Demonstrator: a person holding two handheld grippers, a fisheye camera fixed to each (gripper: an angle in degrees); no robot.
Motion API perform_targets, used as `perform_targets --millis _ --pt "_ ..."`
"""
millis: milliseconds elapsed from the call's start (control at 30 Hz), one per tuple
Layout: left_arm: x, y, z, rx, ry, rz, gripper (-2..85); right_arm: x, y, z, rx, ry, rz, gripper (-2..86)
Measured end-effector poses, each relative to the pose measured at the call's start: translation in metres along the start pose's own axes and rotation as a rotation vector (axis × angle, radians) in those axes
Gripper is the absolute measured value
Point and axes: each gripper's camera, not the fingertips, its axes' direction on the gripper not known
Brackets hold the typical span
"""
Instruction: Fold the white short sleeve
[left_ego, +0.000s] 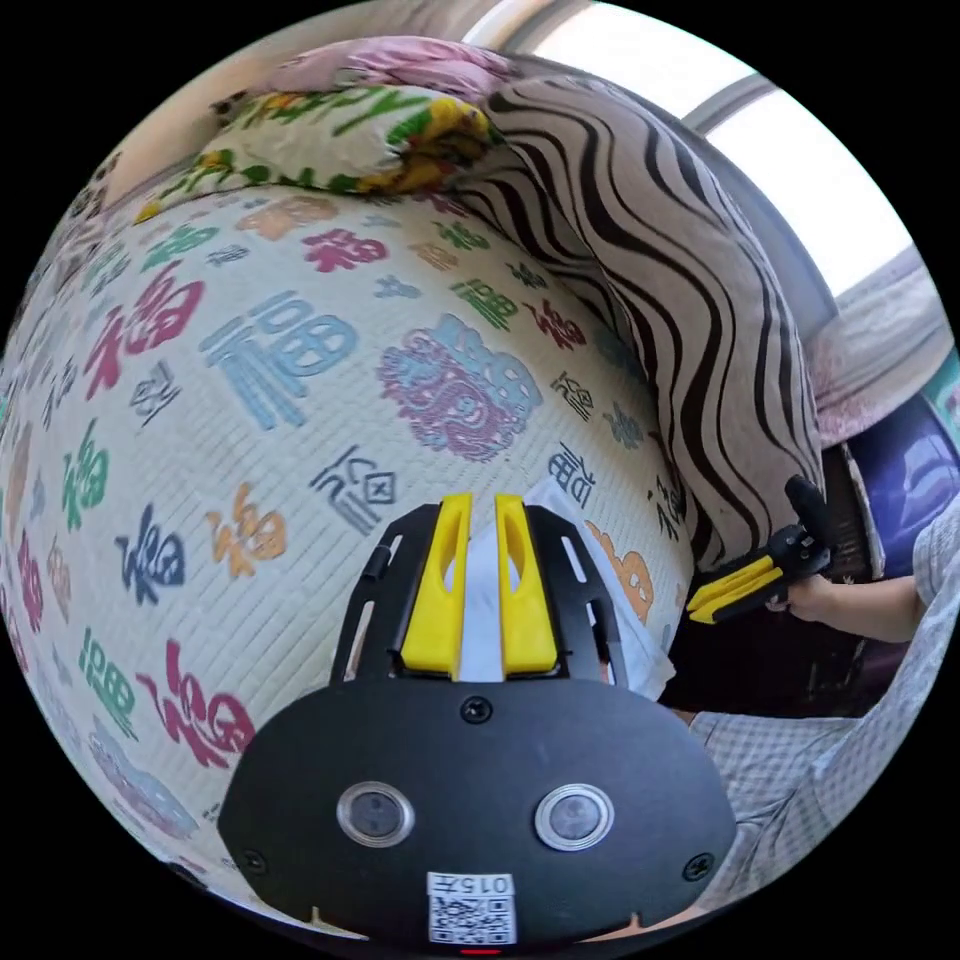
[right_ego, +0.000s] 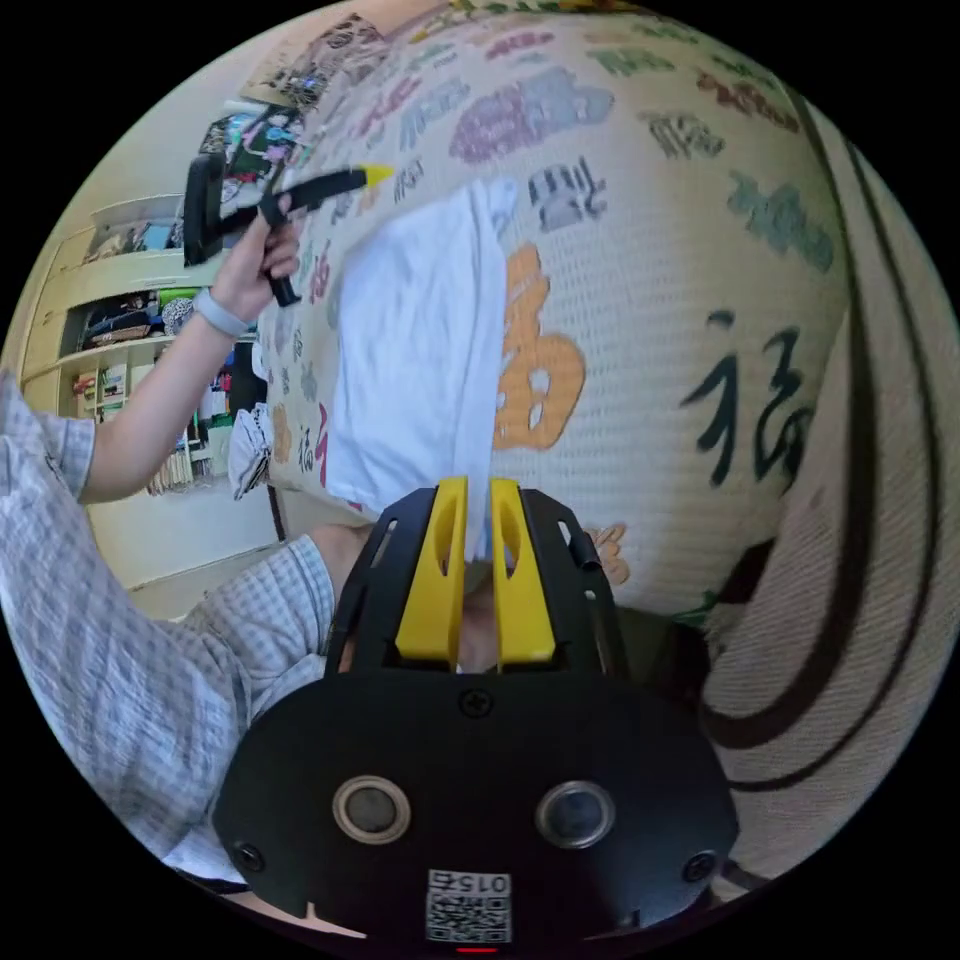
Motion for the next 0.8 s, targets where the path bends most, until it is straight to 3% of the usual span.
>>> perform_targets --millis 200,500,667,800 --pt "-0.071 0.049 -0.044 0.003 -0.061 -0.205 8.8 -0.007 -0.059 -0.034 0.122 0.091 -0.174 7.7" --pt "-0.126 0.041 -0.012 -0.073 0.043 -0.232 11.3 -0.018 -0.132 -0.009 -0.105 0.146 -0.304 10.3" --pt "-0.142 0.022 0.002 -0.148 0.146 -0.160 4.7 -0.025 -0.134 0.000 -0.226 0.129 -0.316 6.3" --pt "-0.153 0.012 -0.010 -0.150 0.185 -0.106 1.7 -0.027 -0.133 -0.010 -0.206 0.104 -0.299 4.5"
